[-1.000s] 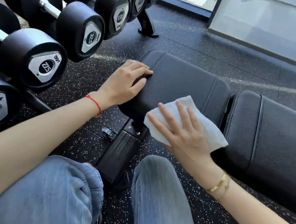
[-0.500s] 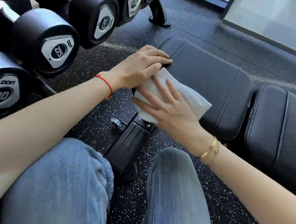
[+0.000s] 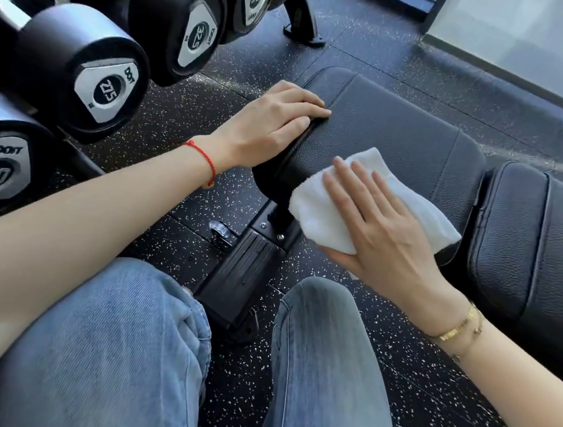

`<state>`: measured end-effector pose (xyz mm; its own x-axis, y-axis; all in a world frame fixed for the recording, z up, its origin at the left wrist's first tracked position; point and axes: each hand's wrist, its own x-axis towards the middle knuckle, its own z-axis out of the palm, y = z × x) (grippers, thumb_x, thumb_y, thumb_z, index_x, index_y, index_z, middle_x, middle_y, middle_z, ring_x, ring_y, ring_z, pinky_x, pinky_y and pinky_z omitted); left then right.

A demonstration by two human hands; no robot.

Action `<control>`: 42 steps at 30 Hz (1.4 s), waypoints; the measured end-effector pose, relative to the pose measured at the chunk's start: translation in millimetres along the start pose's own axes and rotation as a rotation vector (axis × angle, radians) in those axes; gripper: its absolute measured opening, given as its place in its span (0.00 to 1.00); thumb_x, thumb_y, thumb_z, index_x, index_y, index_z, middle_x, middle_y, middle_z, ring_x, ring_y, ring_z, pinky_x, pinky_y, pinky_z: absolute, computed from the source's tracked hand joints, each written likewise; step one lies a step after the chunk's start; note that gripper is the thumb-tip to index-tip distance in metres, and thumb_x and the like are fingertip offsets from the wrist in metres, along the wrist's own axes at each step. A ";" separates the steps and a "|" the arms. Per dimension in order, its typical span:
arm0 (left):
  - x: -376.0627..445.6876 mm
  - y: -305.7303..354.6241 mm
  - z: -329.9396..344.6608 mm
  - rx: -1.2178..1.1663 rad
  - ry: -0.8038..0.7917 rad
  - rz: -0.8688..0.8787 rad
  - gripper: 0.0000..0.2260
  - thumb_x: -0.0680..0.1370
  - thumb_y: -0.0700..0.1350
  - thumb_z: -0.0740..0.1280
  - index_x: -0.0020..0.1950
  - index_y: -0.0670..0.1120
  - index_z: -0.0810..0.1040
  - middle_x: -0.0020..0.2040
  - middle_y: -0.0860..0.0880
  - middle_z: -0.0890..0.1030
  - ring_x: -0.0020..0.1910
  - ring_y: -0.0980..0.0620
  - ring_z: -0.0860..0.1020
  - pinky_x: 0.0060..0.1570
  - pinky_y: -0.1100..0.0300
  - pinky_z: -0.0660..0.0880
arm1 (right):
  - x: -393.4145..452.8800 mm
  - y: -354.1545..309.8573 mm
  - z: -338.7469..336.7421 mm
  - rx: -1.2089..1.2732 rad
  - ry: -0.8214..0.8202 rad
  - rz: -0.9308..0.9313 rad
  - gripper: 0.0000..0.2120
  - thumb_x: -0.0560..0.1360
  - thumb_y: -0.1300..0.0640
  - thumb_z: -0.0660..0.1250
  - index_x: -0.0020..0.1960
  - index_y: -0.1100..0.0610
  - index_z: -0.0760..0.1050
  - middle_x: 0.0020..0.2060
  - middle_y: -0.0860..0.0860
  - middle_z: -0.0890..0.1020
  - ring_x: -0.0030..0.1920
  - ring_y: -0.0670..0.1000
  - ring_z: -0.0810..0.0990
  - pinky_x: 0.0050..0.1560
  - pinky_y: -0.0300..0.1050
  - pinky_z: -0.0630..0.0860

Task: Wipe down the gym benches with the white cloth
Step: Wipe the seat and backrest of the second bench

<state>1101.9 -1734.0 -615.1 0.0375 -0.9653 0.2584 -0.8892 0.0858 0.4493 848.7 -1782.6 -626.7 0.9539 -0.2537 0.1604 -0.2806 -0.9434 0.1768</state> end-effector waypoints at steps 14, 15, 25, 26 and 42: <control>0.6 1.1 0.2 0.011 -0.003 -0.007 0.18 0.82 0.41 0.55 0.67 0.41 0.77 0.66 0.43 0.77 0.68 0.43 0.70 0.73 0.55 0.61 | 23.6 -28.9 10.7 -0.200 0.016 0.101 0.30 0.81 0.50 0.59 0.80 0.55 0.56 0.78 0.56 0.61 0.75 0.65 0.64 0.74 0.59 0.63; 0.2 -0.1 0.4 0.018 -0.006 -0.001 0.17 0.82 0.41 0.56 0.67 0.41 0.77 0.66 0.43 0.77 0.68 0.43 0.70 0.73 0.55 0.61 | 6.9 -20.6 10.3 -0.182 0.034 0.103 0.31 0.80 0.49 0.61 0.80 0.55 0.57 0.78 0.56 0.62 0.75 0.65 0.65 0.74 0.59 0.64; 4.4 4.2 4.9 0.008 0.047 -0.043 0.17 0.81 0.42 0.55 0.65 0.42 0.79 0.64 0.45 0.78 0.67 0.44 0.71 0.71 0.62 0.60 | 54.3 -46.9 20.0 -0.269 0.120 0.174 0.23 0.83 0.54 0.57 0.78 0.54 0.63 0.75 0.55 0.68 0.71 0.66 0.71 0.71 0.58 0.68; 3.9 5.0 5.3 0.010 0.050 -0.045 0.17 0.81 0.42 0.55 0.65 0.42 0.79 0.64 0.45 0.78 0.67 0.44 0.71 0.71 0.61 0.61 | 48.9 -44.8 22.3 -0.272 0.140 0.178 0.22 0.84 0.55 0.56 0.78 0.53 0.64 0.75 0.55 0.69 0.70 0.65 0.71 0.70 0.58 0.69; 22.6 28.6 27.5 0.207 0.212 -0.257 0.17 0.79 0.48 0.60 0.65 0.44 0.76 0.64 0.46 0.77 0.65 0.44 0.70 0.68 0.50 0.67 | 32.0 77.4 -4.1 0.299 -0.217 0.597 0.33 0.81 0.35 0.45 0.81 0.50 0.51 0.81 0.51 0.50 0.80 0.57 0.45 0.78 0.58 0.41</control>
<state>1064.7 -1760.2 -619.9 0.3452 -0.8744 0.3410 -0.9110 -0.2248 0.3458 857.1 -1862.8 -603.9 0.6543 -0.7542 -0.0562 -0.7515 -0.6400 -0.1604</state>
